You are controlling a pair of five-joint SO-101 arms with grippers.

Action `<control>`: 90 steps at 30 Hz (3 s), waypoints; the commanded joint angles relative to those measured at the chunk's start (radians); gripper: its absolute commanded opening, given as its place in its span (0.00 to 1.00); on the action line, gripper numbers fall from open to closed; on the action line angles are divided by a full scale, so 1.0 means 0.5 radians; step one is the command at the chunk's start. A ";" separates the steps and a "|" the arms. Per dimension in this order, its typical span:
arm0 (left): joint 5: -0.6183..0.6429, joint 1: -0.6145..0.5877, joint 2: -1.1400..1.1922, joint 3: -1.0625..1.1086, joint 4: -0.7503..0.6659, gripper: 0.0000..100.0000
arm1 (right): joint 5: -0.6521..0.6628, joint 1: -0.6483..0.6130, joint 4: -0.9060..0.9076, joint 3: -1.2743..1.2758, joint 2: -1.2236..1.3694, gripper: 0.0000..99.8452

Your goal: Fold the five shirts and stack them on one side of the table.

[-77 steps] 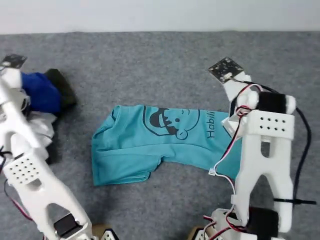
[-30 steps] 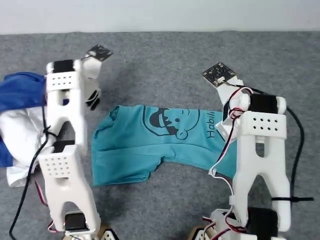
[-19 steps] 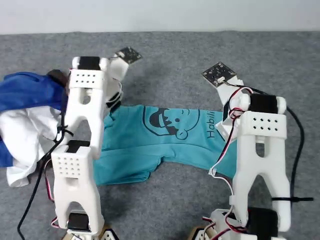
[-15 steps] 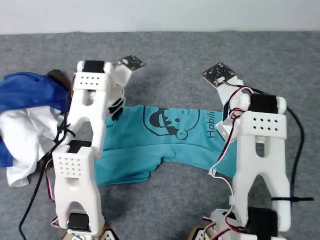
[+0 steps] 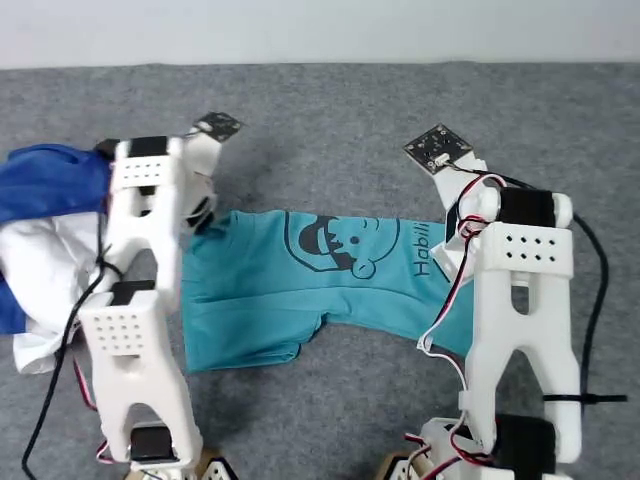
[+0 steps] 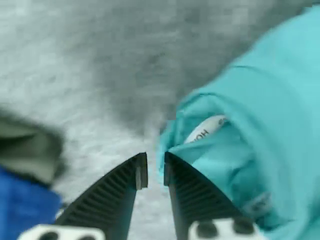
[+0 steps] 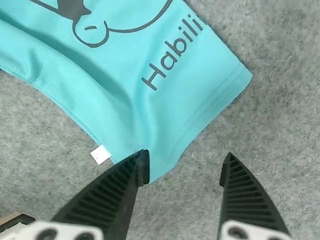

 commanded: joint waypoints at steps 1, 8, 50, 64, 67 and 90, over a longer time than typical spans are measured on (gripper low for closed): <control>-0.003 -0.107 -0.018 -0.011 -0.101 0.07 | -0.021 -0.008 -0.029 -0.015 -0.091 0.24; -0.003 -0.147 -0.043 -0.057 0.000 0.07 | -0.021 -0.008 -0.020 -0.015 -0.094 0.24; -0.003 -0.126 0.292 -0.698 0.319 0.07 | -0.015 -0.026 -0.057 -0.015 -0.084 0.24; -0.003 -0.055 0.304 -0.867 0.506 0.07 | -0.025 -0.413 -0.496 -0.025 0.508 0.11; -0.003 -0.037 0.393 -0.882 0.503 0.07 | -0.025 -0.410 -0.637 -0.028 0.741 0.09; 0.000 -0.282 0.690 -1.471 0.611 0.07 | 0.089 -0.078 -0.419 -0.500 1.407 0.01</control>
